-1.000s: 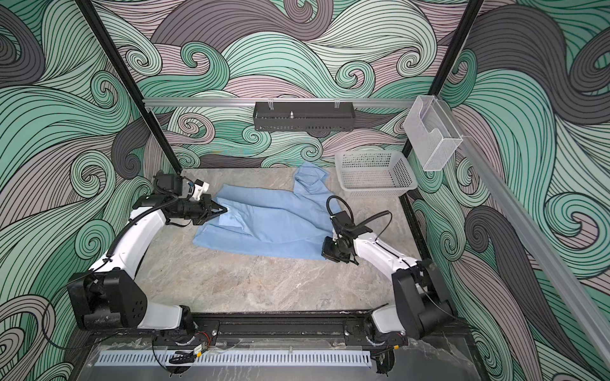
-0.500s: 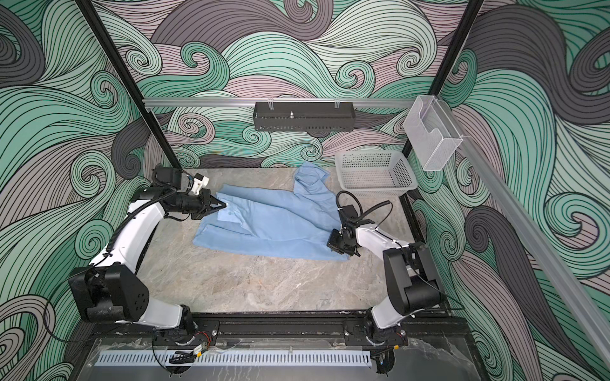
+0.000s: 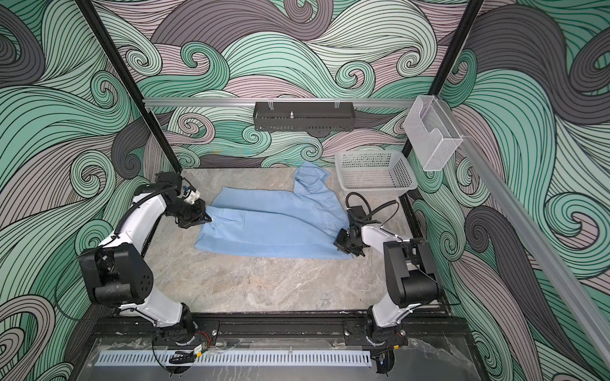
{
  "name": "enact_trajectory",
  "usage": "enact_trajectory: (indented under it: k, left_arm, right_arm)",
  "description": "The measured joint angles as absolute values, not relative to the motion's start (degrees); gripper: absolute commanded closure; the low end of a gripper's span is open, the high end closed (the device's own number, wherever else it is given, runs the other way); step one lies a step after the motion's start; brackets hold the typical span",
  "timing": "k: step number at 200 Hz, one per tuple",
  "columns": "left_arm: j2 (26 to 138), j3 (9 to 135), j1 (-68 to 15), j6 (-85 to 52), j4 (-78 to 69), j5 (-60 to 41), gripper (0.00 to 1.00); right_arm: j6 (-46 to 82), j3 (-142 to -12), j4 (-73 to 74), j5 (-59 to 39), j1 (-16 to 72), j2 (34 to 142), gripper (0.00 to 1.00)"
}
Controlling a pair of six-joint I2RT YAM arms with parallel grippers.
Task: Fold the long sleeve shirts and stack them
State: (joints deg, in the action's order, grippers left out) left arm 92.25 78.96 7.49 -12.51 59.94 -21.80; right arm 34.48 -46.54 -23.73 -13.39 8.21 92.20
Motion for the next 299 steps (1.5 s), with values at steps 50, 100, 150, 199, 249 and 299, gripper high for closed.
enact_trajectory:
  k: [50, 100, 150, 199, 249, 299]
  left_arm:
    - [96.16, 78.67, 7.46, -11.94, 60.97, -13.1, 1.0]
    - [99.63, 76.93, 7.29, -11.33, 60.9, -8.43, 1.0]
    - [99.9, 76.62, 6.96, -11.09, 60.88, -7.2, 1.0]
    - [99.88, 76.62, 6.55, -11.09, 60.88, -6.55, 1.0]
    - [99.9, 76.66, 6.07, -11.35, 60.97, -4.91, 0.69]
    - [96.84, 78.65, 4.6, -12.27, 61.32, -1.85, 0.48]
  right_arm:
    - [34.54, -46.35, -23.46, -13.78, 7.99, 92.12, 1.0]
    - [34.7, -45.34, -22.92, -13.74, 7.97, 91.15, 0.97]
    - [34.24, -43.44, -25.08, -14.79, 7.73, 86.67, 0.72]
    - [32.73, -43.44, -28.34, -14.96, 7.57, 82.35, 0.8]
    - [31.97, -43.7, -32.53, -15.38, 7.62, 78.04, 0.67]
    - [31.48, -50.15, -37.82, -14.9, 11.03, 74.24, 0.62]
